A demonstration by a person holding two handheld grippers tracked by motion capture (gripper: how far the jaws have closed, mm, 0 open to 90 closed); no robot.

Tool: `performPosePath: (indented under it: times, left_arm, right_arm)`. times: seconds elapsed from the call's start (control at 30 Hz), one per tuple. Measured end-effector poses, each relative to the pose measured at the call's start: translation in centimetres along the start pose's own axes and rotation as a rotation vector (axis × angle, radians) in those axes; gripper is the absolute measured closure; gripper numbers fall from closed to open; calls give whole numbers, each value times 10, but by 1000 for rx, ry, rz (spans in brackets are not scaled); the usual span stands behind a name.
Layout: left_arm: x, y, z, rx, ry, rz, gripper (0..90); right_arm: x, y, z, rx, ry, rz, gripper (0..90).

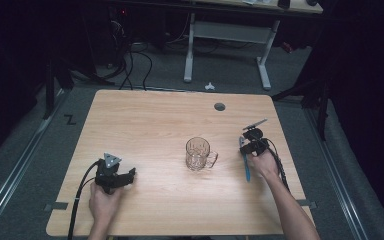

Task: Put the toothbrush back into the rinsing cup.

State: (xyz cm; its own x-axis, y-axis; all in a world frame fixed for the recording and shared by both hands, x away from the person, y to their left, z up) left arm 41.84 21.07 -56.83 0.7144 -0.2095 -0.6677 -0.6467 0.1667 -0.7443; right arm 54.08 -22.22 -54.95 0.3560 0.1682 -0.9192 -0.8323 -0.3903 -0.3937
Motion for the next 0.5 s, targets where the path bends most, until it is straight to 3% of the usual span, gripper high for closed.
performPosePath:
  times: [0.33,0.5]
  left_arm:
    - [0,0,0,0,0,0,237]
    - [0,0,0,-2,-1,0,240]
  right_arm:
    - [-1,2,1,18,-27,-14,805]
    - [-8,-1,5,14,-48,-54,805]
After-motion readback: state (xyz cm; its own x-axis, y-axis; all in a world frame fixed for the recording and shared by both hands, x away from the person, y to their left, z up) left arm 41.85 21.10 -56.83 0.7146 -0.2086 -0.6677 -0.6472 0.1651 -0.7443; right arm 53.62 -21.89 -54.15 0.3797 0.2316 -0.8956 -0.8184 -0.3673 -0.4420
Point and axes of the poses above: each handheld gripper's, and its own axes: x roughly forward along the jaws, y roughly out of its underside, z roughly to its left, the point moved 9 cm from there along x, roughly forward along the jaws
